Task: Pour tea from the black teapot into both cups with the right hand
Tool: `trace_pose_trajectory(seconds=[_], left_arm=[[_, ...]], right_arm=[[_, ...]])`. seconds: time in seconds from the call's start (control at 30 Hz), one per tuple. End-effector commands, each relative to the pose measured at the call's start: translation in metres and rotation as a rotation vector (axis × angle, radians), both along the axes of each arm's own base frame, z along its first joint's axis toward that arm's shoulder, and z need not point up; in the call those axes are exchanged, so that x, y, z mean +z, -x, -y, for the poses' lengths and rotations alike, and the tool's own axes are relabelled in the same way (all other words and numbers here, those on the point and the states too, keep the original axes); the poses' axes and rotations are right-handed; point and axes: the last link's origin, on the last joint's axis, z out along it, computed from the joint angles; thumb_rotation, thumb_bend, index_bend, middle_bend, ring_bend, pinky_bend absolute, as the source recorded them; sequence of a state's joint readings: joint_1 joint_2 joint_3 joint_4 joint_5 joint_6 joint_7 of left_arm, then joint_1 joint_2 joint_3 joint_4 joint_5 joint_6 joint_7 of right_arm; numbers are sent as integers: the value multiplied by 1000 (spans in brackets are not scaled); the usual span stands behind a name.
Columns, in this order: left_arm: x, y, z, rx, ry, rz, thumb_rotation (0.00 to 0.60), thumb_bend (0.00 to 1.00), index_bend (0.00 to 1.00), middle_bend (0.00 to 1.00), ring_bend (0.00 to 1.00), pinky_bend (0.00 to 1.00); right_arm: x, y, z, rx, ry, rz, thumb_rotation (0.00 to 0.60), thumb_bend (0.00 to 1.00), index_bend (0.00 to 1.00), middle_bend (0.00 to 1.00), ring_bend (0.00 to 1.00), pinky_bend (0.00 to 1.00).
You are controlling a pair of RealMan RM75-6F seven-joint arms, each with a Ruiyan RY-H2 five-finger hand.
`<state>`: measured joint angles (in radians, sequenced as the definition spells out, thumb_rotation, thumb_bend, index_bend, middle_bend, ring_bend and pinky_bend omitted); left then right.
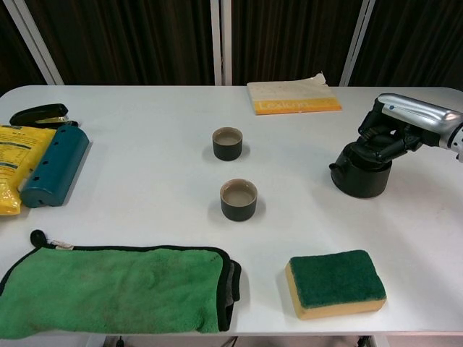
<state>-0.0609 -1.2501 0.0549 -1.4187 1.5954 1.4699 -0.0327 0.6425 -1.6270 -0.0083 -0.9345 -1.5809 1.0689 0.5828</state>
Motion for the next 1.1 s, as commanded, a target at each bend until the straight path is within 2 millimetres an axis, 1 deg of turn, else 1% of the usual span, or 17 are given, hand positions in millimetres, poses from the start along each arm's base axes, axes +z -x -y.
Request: trace_pose_trajectory(seconds=[0.03,0.17,0.4,0.6,0.67,0.73,0.97,1.03,1.1], left_arm=[[0,0,0,1,1,0,600,70,208,107,89,218],[-1,1,0,3,3,5,600,70,208,106,89,218],[0,1,0,3,2,3,600,70,208,107,89,218],[1,1,1,3,-1,2,600,70,208,106,89,219],[1,1,1,3,-2,2,600,71,208,107,89,219],[1,1,1,3,-1,2,600,71,208,107,89,219],[1,1,1,1,-2,0,600,70,208,106,89,219],[2,0,1,1,-2,-1,600,70,208,106,89,219],[1,0,1,1,-1,-2,600,70,208,106,89,219]], right_arm=[[0,0,0,1,3,0,600,445,1000,1000,1000,769],[-1,0,1,0,11,-8,600,394,1000,1000,1000,769],[-1,0,2,-5,25,-9,600,226,1000,1000,1000,769],[-2,0,1,-10,36,-2,598,129,1000,1000,1000,769],[-3,-1,1,-7,38,-3,570,86,1000,1000,1000,769],[-4,-2,1,-6,40,-3,526,54,1000,1000,1000,769],[-5,-2,0,-2,55,5,439,20,1000,1000,1000,767],[-4,-1,0,-1,64,6,415,17,1000,1000,1000,753],[-3,0,0,-1,77,1,381,14,1000,1000,1000,719]])
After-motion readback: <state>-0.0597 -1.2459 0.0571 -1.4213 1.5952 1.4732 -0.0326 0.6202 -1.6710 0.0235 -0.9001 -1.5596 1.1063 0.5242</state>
